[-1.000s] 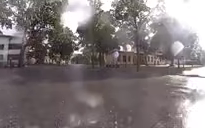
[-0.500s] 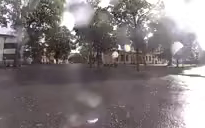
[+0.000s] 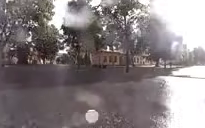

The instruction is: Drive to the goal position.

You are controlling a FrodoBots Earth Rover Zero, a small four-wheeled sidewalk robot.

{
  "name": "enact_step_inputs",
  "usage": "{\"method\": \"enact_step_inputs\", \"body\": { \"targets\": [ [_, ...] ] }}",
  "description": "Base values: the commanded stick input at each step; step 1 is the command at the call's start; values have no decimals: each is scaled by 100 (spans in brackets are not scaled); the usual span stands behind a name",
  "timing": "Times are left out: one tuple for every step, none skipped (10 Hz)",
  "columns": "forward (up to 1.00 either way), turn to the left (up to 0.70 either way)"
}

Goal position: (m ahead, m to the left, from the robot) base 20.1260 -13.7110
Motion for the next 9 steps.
{"method": "enact_step_inputs", "body": {
  "targets": [
    [85,0],
    [85,0],
    [85,0],
    [85,0],
    [85,0],
    [85,0],
    [85,0],
    [85,0],
    [85,0]
  ]
}}
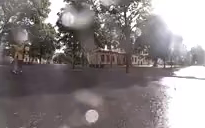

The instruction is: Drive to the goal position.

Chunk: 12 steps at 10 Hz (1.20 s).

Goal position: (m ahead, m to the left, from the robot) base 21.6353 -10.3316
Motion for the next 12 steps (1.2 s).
{"method": "enact_step_inputs", "body": {
  "targets": [
    [85,0],
    [85,0],
    [85,0],
    [85,0],
    [85,0],
    [85,0],
    [85,0],
    [85,0],
    [85,0],
    [85,0],
    [85,0],
    [85,0]
  ]
}}
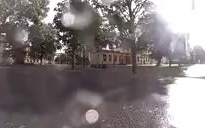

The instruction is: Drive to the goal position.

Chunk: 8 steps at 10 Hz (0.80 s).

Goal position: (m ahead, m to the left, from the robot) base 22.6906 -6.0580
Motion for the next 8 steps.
{"method": "enact_step_inputs", "body": {
  "targets": [
    [85,0],
    [85,0],
    [85,0],
    [85,0],
    [85,0],
    [85,0],
    [85,0],
    [85,0]
  ]
}}
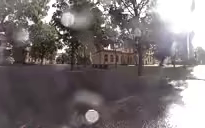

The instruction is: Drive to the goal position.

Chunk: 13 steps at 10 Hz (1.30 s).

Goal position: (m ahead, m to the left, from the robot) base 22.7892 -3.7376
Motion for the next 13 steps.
{"method": "enact_step_inputs", "body": {
  "targets": [
    [85,0],
    [85,0],
    [85,0],
    [85,0],
    [85,0],
    [85,0],
    [85,0],
    [85,0],
    [85,0],
    [85,0],
    [85,0],
    [85,0],
    [85,0]
  ]
}}
